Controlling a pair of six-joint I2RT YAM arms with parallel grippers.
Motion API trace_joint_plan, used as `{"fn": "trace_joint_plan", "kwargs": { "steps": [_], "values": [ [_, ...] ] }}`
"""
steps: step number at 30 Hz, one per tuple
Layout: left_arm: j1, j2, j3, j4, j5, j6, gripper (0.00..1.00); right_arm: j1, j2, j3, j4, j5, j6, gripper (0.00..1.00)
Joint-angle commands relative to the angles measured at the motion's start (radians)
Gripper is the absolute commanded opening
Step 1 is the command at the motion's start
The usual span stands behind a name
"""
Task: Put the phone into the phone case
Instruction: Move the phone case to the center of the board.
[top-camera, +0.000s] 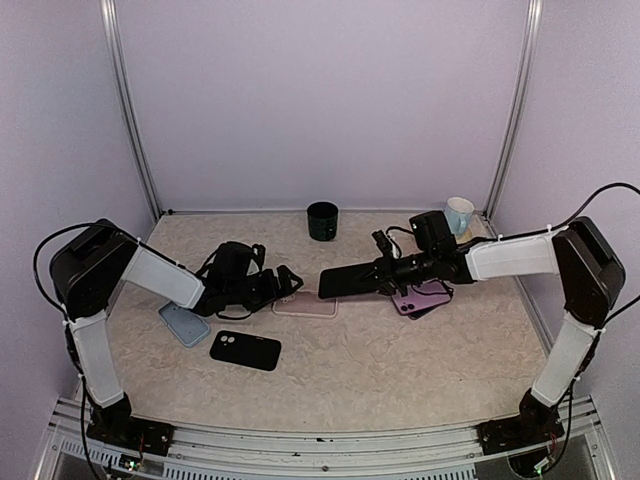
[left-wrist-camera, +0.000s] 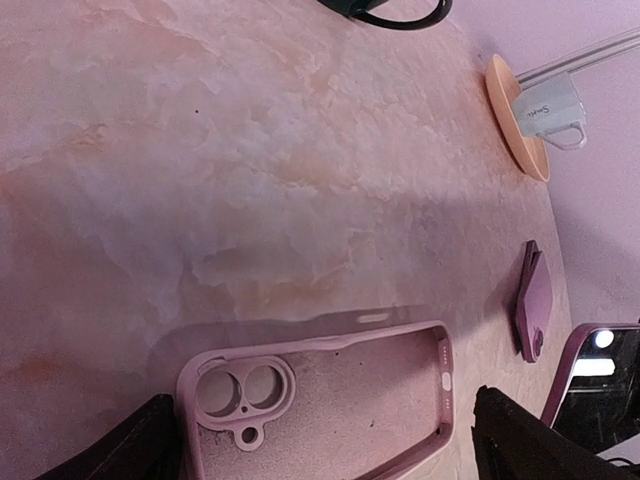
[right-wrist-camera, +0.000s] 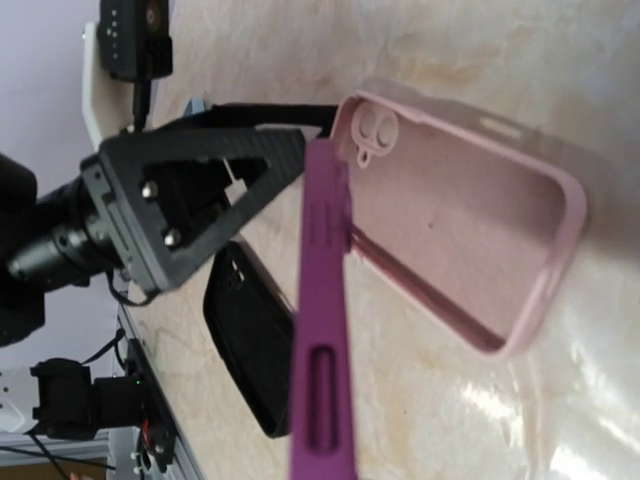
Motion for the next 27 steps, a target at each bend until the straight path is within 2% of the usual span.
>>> {"fn": "trace_joint_plan", "kwargs": {
  "steps": [1,14,27],
  "values": [
    [-0.025,0.042,0.025,-0.005,0.041,-0.01,0.99,-0.01,0.035,0.071,-0.009,-0.053,-0.033,0.0],
    [-0.058,0.081,0.032,0.069,0.076,-0.038,0.99,-0.021,0.141,0.114,-0.029,-0.086,-0.038,0.0],
    [-0.058,0.097,0.051,0.065,0.082,-0.029,0.99,-0.052,0.236,0.168,-0.05,-0.135,-0.06,0.0]
  ]
}}
